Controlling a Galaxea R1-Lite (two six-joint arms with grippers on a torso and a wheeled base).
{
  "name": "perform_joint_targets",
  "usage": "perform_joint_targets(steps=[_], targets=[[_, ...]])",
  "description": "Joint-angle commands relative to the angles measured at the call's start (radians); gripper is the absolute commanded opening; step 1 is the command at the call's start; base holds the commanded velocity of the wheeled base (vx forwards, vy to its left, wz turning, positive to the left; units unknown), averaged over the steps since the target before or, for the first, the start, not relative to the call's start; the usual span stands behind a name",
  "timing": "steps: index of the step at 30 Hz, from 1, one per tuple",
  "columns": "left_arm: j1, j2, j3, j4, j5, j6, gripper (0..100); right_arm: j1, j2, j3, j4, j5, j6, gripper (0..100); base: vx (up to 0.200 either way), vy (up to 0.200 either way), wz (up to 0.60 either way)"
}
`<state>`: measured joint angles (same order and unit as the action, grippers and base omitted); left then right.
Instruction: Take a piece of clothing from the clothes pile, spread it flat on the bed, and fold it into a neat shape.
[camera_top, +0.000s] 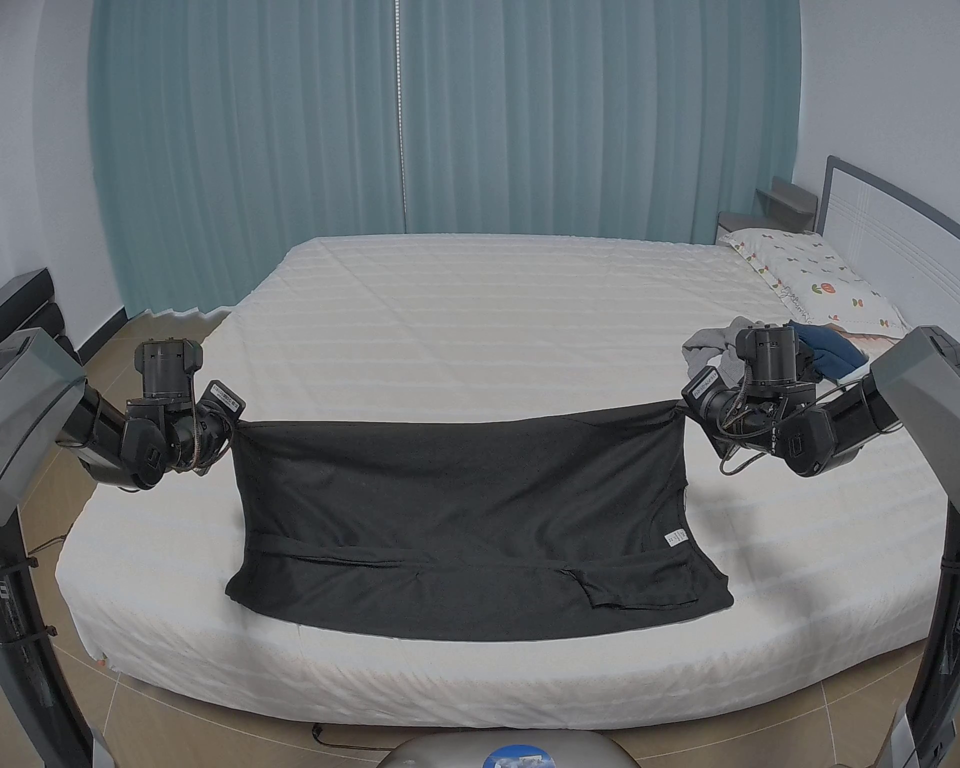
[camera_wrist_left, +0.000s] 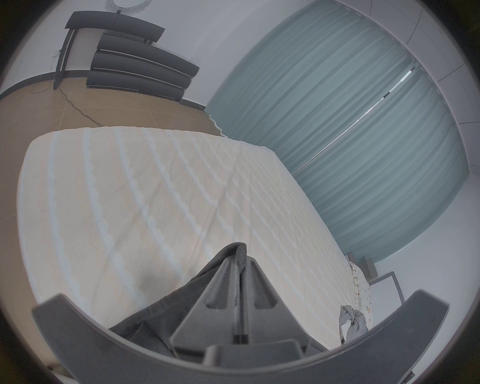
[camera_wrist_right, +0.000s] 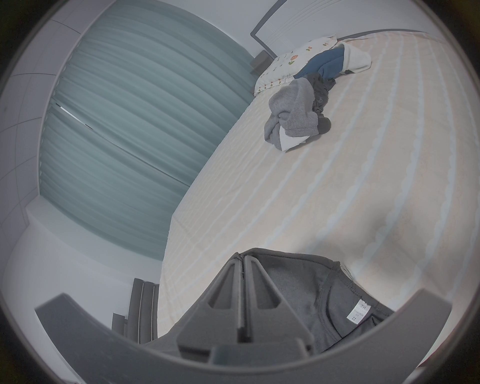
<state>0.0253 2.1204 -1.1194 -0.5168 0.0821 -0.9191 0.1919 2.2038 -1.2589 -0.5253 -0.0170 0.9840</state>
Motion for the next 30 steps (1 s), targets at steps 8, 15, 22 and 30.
perform_joint_targets(steps=[8,15,22,30], targets=[[0.005,0.010,0.003,0.000,0.001,0.063,0,-0.012,0.005,0.007,-0.001,0.009,-0.001,0,0.000,0.000,0.00],[0.007,0.055,-0.017,-0.011,0.001,0.091,0,-0.022,0.040,-0.022,-0.012,0.009,0.002,0,0.000,0.000,0.00],[0.008,0.102,-0.068,-0.011,-0.001,0.091,0,-0.023,0.097,-0.080,-0.021,0.009,0.005,0,0.000,0.000,0.00],[0.007,0.141,-0.102,-0.002,-0.001,0.092,0,-0.023,0.119,-0.082,-0.033,0.025,0.002,0,0.000,0.000,0.00]])
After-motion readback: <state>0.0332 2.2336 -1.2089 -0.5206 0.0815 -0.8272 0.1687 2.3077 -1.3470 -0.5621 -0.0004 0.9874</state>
